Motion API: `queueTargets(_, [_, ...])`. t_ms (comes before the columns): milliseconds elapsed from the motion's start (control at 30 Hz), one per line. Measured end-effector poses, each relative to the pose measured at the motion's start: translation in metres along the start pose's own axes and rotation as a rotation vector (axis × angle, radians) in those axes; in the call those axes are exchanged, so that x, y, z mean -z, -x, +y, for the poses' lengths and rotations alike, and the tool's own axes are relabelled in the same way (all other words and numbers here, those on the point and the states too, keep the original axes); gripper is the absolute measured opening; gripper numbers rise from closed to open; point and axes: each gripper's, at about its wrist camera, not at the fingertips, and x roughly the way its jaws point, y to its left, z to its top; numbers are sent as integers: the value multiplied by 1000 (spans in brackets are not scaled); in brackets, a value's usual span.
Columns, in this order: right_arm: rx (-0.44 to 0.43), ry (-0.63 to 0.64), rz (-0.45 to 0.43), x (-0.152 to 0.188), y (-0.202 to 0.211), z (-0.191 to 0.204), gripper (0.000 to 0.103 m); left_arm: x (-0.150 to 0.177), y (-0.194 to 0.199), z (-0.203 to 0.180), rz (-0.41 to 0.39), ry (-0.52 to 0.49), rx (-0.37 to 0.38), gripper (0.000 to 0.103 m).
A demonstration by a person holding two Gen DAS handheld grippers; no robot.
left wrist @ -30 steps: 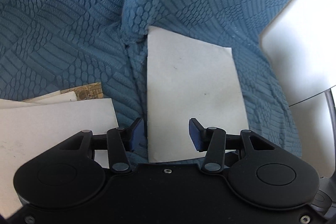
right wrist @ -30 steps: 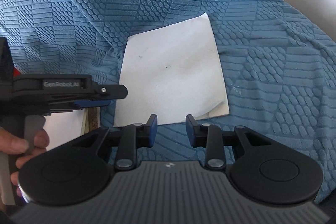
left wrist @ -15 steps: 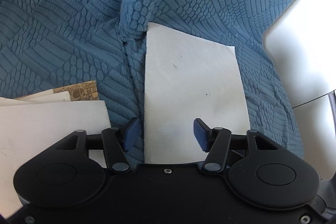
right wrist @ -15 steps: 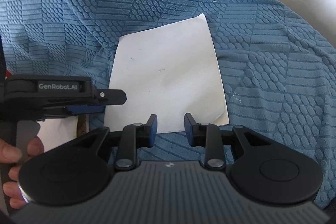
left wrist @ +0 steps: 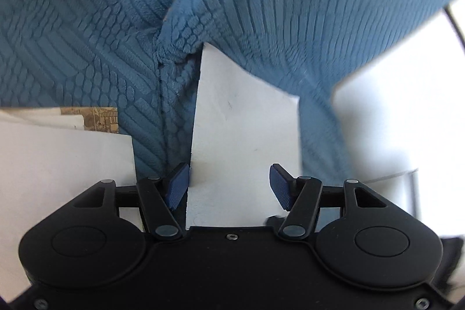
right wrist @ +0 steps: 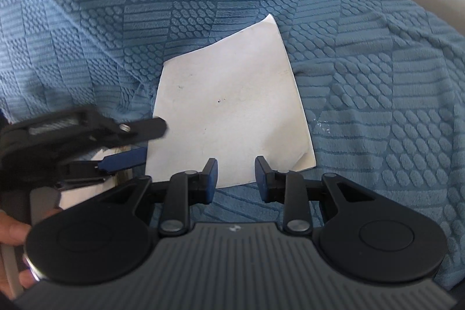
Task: Organize objects
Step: 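Close both tools on the edge of the single white sheet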
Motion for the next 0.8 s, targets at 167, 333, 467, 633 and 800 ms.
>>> queueTargets(167, [-24, -52, -1, -1, 0, -6, 30, -9, 8, 26, -6, 191, 198, 54])
queueTargets(333, [-55, -113, 1, -1, -1, -14, 30, -8, 1, 43, 33, 358, 359, 39])
queueTargets(467, [-71, -146, 3, -2, -1, -17, 30, -5, -5, 39, 51, 348, 331, 22])
queueTargets(633, [-77, -168, 4, -2, 0, -18, 30, 5, -14, 35, 77, 327, 252, 10])
queueTargets(800, [-95, -199, -10, -3, 7, -21, 34, 13, -16, 31, 78, 316, 225, 3])
